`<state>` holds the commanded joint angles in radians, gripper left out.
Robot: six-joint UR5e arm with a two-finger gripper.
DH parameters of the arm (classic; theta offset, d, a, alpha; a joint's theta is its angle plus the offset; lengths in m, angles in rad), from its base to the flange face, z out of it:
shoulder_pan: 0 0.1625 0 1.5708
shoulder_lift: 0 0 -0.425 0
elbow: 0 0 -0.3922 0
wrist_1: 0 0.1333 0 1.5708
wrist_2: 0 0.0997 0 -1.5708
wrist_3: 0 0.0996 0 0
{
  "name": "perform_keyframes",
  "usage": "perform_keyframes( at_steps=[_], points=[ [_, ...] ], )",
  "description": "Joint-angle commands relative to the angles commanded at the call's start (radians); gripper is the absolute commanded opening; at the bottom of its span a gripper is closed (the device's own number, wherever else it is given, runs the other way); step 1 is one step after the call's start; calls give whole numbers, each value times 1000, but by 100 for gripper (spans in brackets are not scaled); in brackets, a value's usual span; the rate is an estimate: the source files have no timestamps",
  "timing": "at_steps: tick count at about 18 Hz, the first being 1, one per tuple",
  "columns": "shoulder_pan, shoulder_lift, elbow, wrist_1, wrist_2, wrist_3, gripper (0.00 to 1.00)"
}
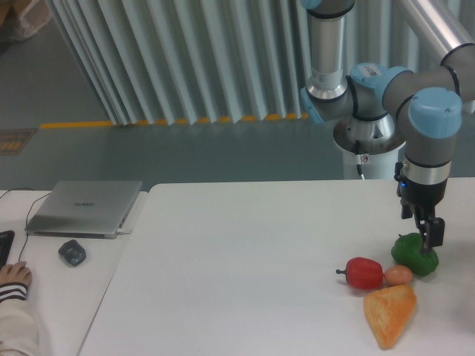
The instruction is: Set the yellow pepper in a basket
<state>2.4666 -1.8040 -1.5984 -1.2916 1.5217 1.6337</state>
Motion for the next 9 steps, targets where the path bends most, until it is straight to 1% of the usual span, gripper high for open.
perform_keyframes(
  at_steps=[4,7,9],
  points=[
    [-18,0,-3,0,23,-3,100],
    [-21,-5,-3,5,23,-26,100],
    [-37,-8,-2,11,25,-31,100]
  ],
)
